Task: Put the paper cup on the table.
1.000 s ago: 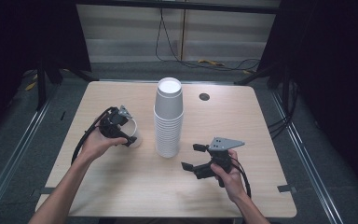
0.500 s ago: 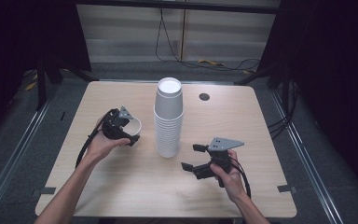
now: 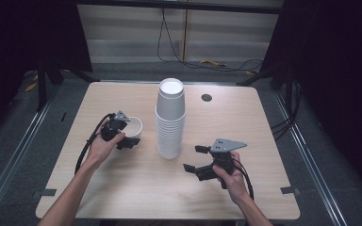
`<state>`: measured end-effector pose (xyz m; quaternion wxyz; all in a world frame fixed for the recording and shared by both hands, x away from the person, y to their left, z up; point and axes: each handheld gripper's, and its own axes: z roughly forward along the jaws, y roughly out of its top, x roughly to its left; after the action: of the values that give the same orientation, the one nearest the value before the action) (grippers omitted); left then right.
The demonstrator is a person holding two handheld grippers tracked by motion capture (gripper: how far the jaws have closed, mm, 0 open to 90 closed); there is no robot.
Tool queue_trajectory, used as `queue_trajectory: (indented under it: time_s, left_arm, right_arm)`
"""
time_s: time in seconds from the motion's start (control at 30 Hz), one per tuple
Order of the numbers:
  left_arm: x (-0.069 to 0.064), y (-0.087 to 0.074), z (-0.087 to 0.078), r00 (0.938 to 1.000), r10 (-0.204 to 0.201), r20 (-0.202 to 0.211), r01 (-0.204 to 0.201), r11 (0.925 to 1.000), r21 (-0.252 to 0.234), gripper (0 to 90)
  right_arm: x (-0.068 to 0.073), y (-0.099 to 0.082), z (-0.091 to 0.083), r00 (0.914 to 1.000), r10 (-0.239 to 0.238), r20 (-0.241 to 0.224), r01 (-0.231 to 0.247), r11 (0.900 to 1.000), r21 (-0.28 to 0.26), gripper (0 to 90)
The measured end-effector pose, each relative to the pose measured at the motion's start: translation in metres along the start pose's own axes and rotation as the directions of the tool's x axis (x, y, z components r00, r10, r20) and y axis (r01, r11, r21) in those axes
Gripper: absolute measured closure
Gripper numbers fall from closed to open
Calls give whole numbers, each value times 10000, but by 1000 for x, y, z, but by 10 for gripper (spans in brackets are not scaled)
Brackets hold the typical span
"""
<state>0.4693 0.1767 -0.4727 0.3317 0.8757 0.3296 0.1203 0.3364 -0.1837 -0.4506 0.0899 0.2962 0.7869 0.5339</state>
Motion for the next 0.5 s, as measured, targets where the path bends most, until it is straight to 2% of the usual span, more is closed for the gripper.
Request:
queue_trajectory:
  time_s: [0.07,0.1,0.23,0.43,0.5]
  left_arm:
    - [0,-2,1,10000,-55,48,56,10000,-31,156]
    - [1,-5,1,9999,128,-3,-128,9999,72,156]
    - [1,-12,2,9997,229,56,-230,9997,101,157]
    - [6,-22,-3,9999,-45,118,47,9998,-178,157]
    - [6,-26,-6,9995,-141,282,147,9997,-218,157]
  right_arm:
    - [0,0,0,10000,-1,2,1,10000,0,133]
    - [0,0,0,10000,-1,-1,1,10000,2,133]
    - [0,0,0,10000,-6,-8,6,10000,6,133]
    - [0,0,0,10000,42,26,-42,10000,35,133]
    - [0,-1,1,10000,66,19,-66,10000,39,133]
